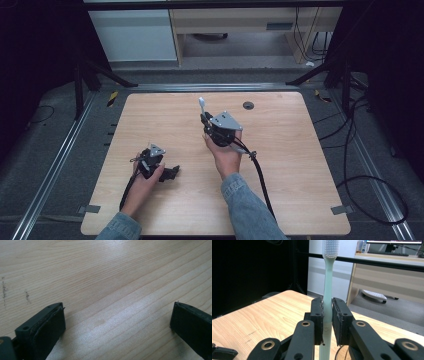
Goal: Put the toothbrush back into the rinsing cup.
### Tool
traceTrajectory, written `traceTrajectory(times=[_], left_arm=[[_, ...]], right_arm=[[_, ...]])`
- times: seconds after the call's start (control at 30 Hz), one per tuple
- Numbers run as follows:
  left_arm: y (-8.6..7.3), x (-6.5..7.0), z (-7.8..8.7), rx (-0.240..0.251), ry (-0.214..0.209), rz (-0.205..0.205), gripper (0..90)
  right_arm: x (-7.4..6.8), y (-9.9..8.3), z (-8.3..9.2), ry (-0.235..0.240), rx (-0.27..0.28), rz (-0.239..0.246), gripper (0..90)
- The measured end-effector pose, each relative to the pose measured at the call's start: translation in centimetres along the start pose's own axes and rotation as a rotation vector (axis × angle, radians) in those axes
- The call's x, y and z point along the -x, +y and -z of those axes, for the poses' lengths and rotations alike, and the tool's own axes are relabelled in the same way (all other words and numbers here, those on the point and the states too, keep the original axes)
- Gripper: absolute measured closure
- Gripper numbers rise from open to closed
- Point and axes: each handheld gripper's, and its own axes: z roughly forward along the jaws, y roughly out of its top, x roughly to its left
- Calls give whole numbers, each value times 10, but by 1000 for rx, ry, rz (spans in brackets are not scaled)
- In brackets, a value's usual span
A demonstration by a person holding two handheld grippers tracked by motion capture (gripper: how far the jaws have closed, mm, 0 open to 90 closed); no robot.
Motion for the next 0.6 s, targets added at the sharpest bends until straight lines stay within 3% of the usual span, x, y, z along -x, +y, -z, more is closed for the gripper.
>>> traceTrajectory(times=[0.6], left_arm=[[0,0,0,0,0,0,0]], right_arm=[[2,-19,-3,3,-10,-20,795]])
